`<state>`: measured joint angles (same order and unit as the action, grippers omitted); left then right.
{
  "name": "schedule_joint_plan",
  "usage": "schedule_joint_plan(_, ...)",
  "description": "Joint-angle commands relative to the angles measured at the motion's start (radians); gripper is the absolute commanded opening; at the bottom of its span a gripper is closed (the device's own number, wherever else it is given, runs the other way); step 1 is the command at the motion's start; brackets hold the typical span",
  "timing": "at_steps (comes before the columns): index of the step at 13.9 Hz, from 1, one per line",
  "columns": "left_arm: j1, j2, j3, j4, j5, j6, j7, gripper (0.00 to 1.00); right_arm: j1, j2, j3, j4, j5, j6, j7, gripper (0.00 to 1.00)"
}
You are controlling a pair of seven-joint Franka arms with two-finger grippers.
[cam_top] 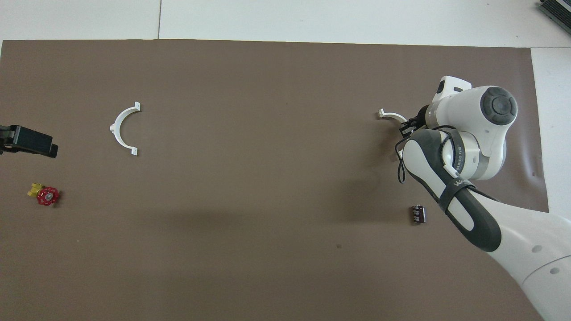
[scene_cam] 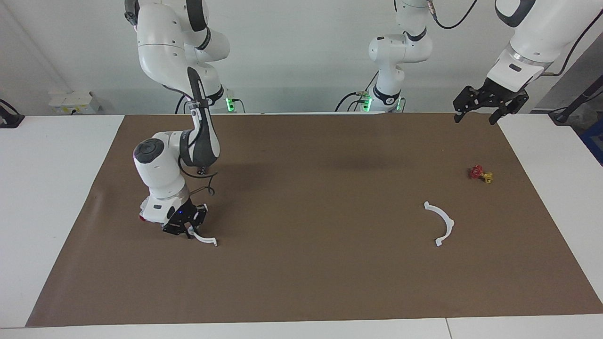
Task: Assemble drain pipe with both arms
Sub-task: 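Reach the right gripper to the white clamp half and grasp it, then carry the clamp half with the right gripper toward the mat centre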
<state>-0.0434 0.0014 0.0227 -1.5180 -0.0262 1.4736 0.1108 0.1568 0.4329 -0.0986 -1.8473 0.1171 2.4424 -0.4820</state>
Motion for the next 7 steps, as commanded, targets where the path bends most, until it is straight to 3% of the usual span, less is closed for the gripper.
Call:
schedule_joint_plan(1, 0.002, -0.023, -0.003, -0.024, 0.016, -0.006, -0.011, 1.00, 0.078, -0.048, 0.003, 0.040, 0.023, -0.113, 0.167, 0.00)
schedule_joint_plan(7, 0.002, -0.023, -0.003, -0.024, 0.016, -0.007, -0.011, 1.00, 0.343, -0.071, 0.002, 0.036, -0.077, -0.149, 0.726, 0.00)
